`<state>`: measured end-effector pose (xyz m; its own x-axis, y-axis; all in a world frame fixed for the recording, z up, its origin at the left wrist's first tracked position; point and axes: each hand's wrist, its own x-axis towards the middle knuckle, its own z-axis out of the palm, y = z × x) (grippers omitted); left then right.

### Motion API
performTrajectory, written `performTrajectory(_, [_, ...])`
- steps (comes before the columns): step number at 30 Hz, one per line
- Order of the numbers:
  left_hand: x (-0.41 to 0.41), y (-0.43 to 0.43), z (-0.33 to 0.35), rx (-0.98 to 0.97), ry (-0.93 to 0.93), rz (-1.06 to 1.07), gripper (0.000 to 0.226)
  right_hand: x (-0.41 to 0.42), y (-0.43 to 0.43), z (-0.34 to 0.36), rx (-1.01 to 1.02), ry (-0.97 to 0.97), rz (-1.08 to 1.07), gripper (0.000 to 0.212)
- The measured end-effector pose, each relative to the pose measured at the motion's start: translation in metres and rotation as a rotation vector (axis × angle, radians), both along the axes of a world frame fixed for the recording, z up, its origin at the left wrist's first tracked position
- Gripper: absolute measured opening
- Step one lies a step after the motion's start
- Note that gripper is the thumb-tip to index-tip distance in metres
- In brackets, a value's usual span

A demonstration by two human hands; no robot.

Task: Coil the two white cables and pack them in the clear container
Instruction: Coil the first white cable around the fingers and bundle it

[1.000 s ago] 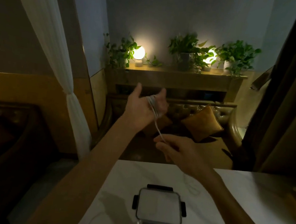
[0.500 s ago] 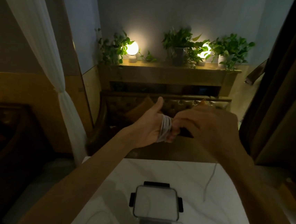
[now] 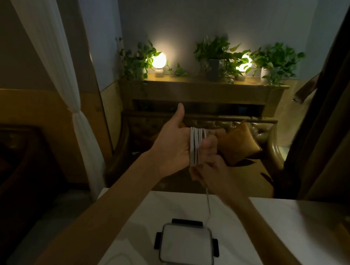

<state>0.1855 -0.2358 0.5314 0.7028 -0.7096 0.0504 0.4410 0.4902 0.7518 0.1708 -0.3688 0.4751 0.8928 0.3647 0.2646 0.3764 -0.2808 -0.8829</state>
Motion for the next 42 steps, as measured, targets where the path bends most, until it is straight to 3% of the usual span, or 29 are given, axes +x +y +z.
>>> performTrajectory(3, [0.018,0.01,-0.001,-0.143,0.177,0.192,0.086,-0.015,0.008,-0.024,-0.103,-0.131,0.045,0.015])
performTrajectory(5, [0.033,0.017,-0.004,-0.136,0.219,0.331,0.084,-0.027,0.008,-0.027,-0.194,-0.2,0.084,0.02])
performTrajectory(7, [0.038,0.02,-0.011,0.017,0.221,0.432,0.086,-0.034,0.0,-0.016,-0.329,-0.361,0.057,0.029])
performTrajectory(10, [0.024,0.01,-0.023,0.315,0.187,0.41,0.09,-0.027,-0.024,0.015,-0.518,-0.63,-0.156,0.039])
performTrajectory(14, [-0.001,-0.012,-0.026,0.479,0.121,0.341,0.094,-0.014,-0.049,0.056,-0.514,-0.98,-0.324,0.03])
performTrajectory(17, [-0.006,-0.019,-0.016,0.409,0.127,0.32,0.093,-0.001,-0.06,0.064,-0.516,-1.039,-0.265,0.023])
performTrajectory(21, [-0.005,-0.018,-0.009,0.272,0.116,0.291,0.081,-0.005,-0.066,0.067,-0.34,-1.209,-0.252,0.021])
performTrajectory(24, [-0.014,-0.032,-0.014,0.341,0.027,0.218,0.086,0.006,-0.059,0.066,-0.354,-1.039,-0.26,0.018])
performTrajectory(29, [-0.018,-0.033,-0.025,0.26,-0.081,0.083,0.09,0.029,-0.04,0.054,-0.079,-0.351,-0.028,0.013])
performTrajectory(34, [-0.025,-0.01,-0.028,0.317,-0.144,-0.071,0.09,0.031,-0.032,0.022,0.036,0.074,0.162,0.016])
performTrajectory(37, [-0.032,-0.006,-0.031,0.384,-0.13,-0.095,0.087,0.028,-0.029,0.007,0.129,0.147,0.173,0.018])
performTrajectory(42, [-0.035,-0.009,-0.042,0.349,-0.021,-0.054,0.082,0.036,-0.033,0.007,0.128,0.027,0.064,0.015])
